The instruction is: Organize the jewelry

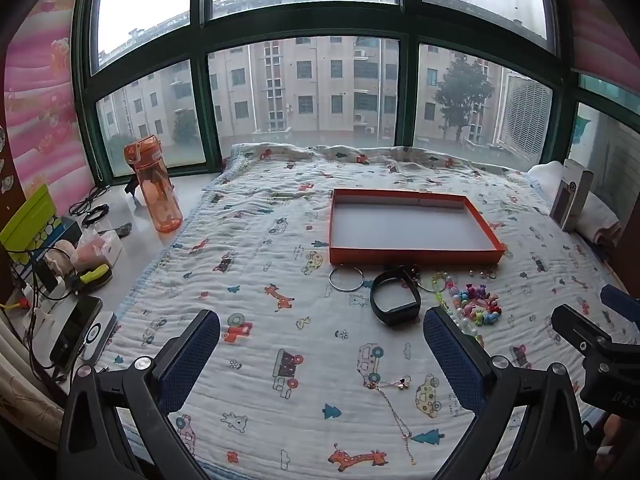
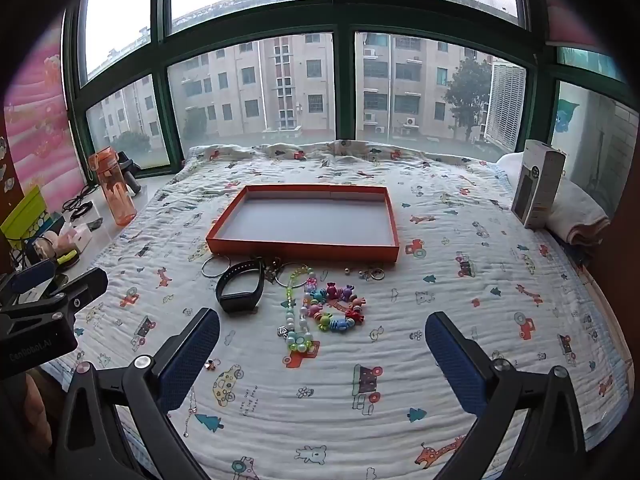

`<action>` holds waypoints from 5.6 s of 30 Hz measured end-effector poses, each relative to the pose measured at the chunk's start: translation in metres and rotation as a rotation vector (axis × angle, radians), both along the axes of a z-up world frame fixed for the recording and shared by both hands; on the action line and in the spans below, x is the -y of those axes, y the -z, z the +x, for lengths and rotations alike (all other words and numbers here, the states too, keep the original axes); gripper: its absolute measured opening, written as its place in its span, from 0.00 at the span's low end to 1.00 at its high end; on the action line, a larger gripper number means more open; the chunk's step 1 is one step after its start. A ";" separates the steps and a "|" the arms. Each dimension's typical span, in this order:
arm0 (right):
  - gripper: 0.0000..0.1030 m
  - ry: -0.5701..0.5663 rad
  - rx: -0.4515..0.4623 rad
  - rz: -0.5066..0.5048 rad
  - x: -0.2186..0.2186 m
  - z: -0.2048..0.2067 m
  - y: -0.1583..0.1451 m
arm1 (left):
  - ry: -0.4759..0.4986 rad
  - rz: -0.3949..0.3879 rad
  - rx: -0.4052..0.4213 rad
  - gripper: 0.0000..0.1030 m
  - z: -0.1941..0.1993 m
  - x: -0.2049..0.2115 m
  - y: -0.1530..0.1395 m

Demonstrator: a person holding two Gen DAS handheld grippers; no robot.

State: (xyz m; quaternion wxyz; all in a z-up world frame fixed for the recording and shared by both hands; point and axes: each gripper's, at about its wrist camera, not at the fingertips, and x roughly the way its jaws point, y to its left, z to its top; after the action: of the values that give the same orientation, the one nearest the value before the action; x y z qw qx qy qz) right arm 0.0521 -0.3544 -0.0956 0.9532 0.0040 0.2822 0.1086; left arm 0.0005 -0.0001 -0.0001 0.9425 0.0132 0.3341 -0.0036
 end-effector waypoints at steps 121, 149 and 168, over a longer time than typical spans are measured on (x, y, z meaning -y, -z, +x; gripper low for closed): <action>1.00 -0.044 -0.223 0.046 0.014 0.050 0.059 | 0.547 -0.044 -0.316 0.16 0.055 0.058 0.142; 0.90 -0.033 -0.261 0.062 0.026 0.066 0.067 | 0.489 -0.081 -0.243 0.10 0.056 0.049 0.122; 0.51 -0.149 -0.287 0.090 0.007 0.122 0.067 | 0.431 -0.170 -0.231 0.10 0.082 0.022 0.110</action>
State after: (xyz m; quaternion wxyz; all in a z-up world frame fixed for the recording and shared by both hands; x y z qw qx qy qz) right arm 0.1739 -0.3611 -0.1627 0.8912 0.0413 0.4098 0.1901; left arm 0.0827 -0.0218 -0.1106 0.8732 0.0043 0.4276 -0.2339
